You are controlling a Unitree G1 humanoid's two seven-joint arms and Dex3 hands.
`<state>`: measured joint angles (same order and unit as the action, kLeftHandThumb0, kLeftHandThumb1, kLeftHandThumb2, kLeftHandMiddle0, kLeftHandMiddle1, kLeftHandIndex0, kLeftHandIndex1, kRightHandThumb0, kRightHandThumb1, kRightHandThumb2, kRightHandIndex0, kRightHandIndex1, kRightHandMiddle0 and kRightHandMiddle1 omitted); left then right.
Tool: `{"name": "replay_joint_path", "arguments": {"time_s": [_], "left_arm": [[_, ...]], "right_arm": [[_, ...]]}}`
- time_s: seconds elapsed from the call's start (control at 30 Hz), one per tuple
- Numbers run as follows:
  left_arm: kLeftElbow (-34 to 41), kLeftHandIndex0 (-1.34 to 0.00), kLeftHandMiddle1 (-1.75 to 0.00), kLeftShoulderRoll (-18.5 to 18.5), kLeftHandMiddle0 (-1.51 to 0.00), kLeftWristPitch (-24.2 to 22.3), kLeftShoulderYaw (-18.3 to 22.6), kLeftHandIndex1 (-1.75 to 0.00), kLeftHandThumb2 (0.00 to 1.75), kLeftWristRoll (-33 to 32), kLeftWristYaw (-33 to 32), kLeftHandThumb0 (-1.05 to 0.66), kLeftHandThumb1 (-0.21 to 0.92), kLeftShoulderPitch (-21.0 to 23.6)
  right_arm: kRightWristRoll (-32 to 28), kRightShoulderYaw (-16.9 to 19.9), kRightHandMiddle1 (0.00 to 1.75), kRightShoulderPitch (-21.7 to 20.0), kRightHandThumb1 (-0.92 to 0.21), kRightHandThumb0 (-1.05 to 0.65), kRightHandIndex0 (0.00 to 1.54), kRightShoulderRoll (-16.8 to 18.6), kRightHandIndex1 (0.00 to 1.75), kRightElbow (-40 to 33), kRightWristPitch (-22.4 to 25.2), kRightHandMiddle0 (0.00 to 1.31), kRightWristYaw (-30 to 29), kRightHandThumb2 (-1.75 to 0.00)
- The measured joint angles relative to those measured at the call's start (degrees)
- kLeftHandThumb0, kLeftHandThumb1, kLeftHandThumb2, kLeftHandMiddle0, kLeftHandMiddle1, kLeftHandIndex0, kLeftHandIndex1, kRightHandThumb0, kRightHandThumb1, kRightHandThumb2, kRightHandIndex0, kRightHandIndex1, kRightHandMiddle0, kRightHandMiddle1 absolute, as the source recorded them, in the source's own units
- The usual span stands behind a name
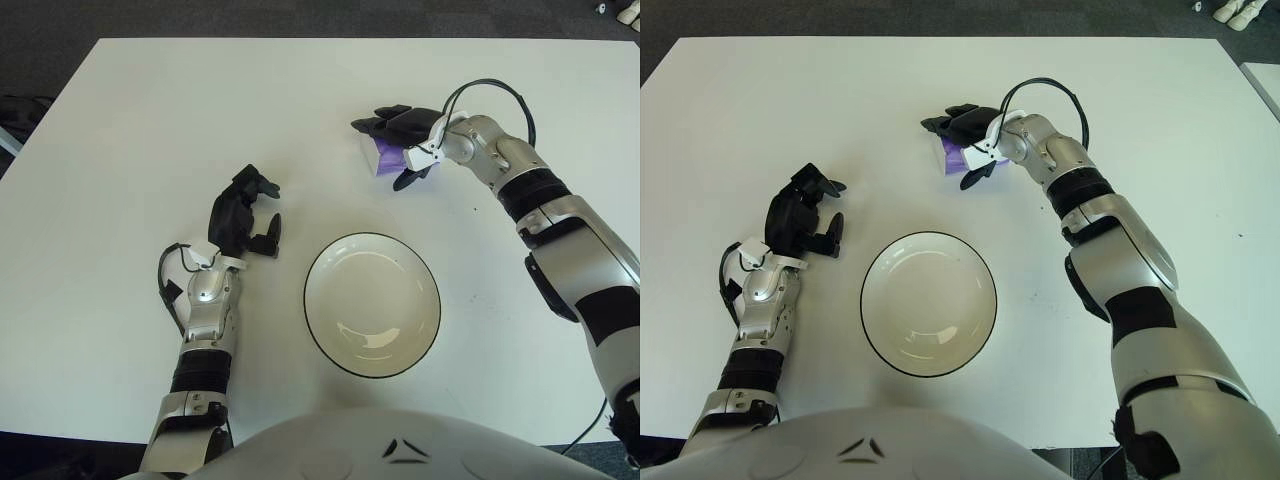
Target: Put the tissue paper into the plate.
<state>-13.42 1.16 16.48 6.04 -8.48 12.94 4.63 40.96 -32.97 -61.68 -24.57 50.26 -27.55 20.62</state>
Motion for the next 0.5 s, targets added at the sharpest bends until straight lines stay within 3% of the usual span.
{"name": "replay_joint_path", "arguments": {"time_s": [0.3, 0.4, 0.5], "left_arm": [[0.4, -0.73, -1.75, 0.1, -0.9, 0.1, 0.0, -1.66, 1.75, 0.2, -0.3, -0.01, -0.08, -0.7], [0.5, -0.74, -1.75, 0.1, -0.9, 0.1, 0.0, -1.65, 1.75, 0.2, -0.3, -0.01, -0.09, -0.8], [0.5, -0.75, -1.75, 0.2, -0.9, 0.1, 0.0, -1.64, 1.75, 0.2, -0.3, -0.01, -0.09, -1.0]], "right_arm": [[-3.9, 2.7, 0.0, 1.2, -0.58, -1.01, 0.0, 1.6, 0.0, 4.7, 0.0, 0.0, -3.0, -0.53], [-4.8, 3.8, 0.0, 2.1, -0.54, -0.99, 0.0, 2.6, 0.0, 5.9, 0.0, 0.0, -4.8, -0.6], [-5.7, 4.7, 0.02, 3.2, -0.43, -0.92, 0.0, 3.6, 0.0, 7.1, -0.1, 0.0, -8.8, -0.82]]}}
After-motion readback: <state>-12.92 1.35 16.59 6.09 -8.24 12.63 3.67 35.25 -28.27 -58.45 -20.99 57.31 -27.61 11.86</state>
